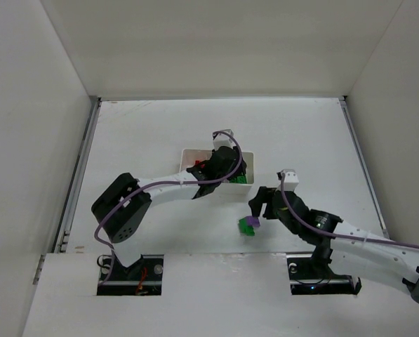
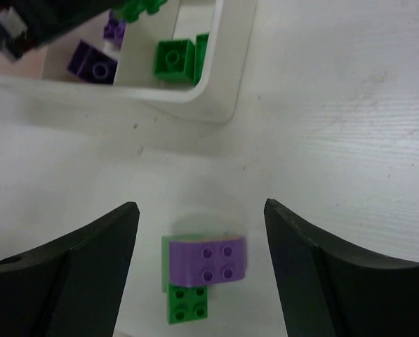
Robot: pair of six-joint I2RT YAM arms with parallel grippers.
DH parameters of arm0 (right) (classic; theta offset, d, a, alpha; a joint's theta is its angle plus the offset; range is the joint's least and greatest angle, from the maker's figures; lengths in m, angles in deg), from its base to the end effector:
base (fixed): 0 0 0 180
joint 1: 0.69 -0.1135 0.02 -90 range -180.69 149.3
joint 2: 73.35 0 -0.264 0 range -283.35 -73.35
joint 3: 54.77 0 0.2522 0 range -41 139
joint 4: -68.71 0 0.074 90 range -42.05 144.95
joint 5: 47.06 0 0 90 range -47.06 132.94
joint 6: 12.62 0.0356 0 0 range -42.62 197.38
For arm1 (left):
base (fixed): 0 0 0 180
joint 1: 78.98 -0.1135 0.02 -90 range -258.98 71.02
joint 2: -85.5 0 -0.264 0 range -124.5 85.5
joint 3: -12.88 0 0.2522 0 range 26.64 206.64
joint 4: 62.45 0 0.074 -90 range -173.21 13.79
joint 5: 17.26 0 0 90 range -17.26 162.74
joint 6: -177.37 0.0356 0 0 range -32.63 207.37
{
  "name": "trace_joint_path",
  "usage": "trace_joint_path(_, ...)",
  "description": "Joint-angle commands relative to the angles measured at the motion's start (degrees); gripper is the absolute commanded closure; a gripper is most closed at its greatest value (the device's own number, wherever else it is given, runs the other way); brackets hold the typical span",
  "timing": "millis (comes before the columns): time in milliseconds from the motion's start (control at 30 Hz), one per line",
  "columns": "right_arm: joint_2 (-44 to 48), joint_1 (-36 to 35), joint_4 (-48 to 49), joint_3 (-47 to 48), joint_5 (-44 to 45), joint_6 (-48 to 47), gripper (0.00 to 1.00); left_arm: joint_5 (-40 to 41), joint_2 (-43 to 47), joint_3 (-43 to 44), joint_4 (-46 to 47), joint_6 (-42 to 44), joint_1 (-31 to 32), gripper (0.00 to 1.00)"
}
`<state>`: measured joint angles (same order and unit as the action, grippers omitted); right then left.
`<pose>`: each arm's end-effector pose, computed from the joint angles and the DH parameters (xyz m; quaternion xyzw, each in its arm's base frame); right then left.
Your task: Sort the legos into containers by color
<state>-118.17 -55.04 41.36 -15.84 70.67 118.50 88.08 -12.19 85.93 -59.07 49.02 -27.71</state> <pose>0.1136 0.1300 0.2159 0.0147 0.8616 0.1997 0.4664 0.2485 -0.2949 0.2307 0.0172 0.8213 -0.3161 0.4746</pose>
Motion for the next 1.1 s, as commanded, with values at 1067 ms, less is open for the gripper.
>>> trace_joint_path(1067,-16.43,-6.78,1.18,0.14,-6.1,14.95,0.05,14.55,40.2,-31.68,-7.66,-6.73,16.1,0.5)
